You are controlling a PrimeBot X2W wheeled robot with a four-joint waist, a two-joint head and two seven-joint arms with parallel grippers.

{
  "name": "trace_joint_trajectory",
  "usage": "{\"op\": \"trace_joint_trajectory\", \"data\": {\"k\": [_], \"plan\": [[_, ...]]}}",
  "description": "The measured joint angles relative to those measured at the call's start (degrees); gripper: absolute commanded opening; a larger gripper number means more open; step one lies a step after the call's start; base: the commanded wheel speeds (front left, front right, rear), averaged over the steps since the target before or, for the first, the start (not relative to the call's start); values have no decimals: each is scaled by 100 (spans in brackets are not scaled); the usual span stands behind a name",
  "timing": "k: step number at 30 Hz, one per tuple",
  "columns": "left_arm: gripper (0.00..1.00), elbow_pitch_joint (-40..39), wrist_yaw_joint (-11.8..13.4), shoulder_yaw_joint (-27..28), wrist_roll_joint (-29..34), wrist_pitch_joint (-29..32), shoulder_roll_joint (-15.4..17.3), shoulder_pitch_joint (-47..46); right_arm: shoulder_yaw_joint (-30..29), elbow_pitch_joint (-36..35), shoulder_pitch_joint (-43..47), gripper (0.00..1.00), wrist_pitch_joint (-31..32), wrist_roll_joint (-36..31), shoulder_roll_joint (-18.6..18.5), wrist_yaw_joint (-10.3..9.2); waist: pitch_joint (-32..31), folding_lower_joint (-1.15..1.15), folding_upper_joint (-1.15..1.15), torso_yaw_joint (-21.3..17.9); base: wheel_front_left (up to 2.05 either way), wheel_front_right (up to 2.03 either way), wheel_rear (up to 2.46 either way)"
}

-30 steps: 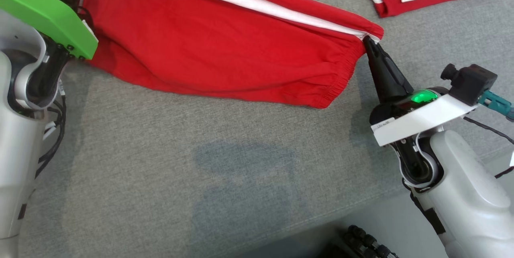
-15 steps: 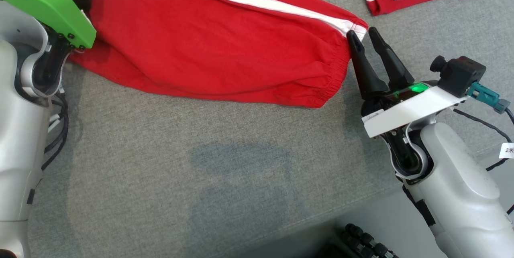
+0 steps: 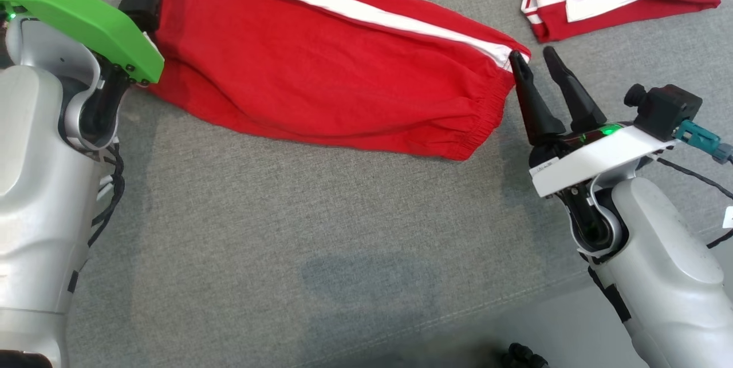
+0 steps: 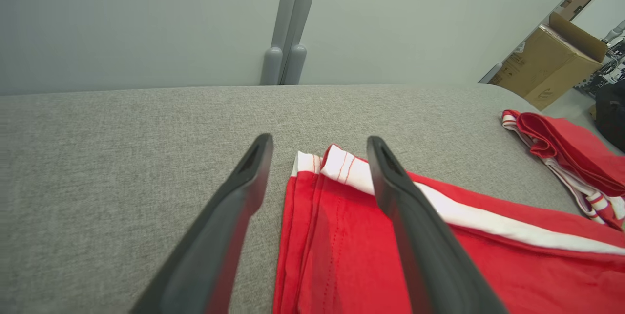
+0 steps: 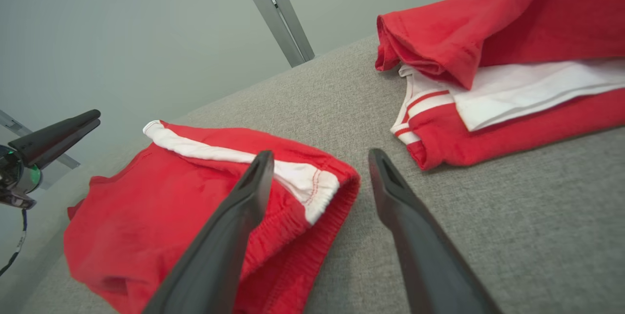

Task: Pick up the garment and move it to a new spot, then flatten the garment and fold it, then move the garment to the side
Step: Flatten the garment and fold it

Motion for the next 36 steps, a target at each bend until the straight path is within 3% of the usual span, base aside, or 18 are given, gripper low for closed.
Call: {"op": "trace_joint_trajectory", "data": {"k": [12,21,36], "plan": [[100,312,-80,-135,-111,-439,-196,539,-186,68,373,100,0,-41,-69,0,-732,0,0,253,0,0,0],[100,857,-105,54,-748,-59,-359,994,-68,0,691,100,0,-35,-113,0,-1261,-1,0,385,0,0,0],[100,1371,-49,517,-1304,598,-88,899,-315,-812,687,100,-1,-405,-189,0,-1203,-1,0,-276,0,0,0]]}}
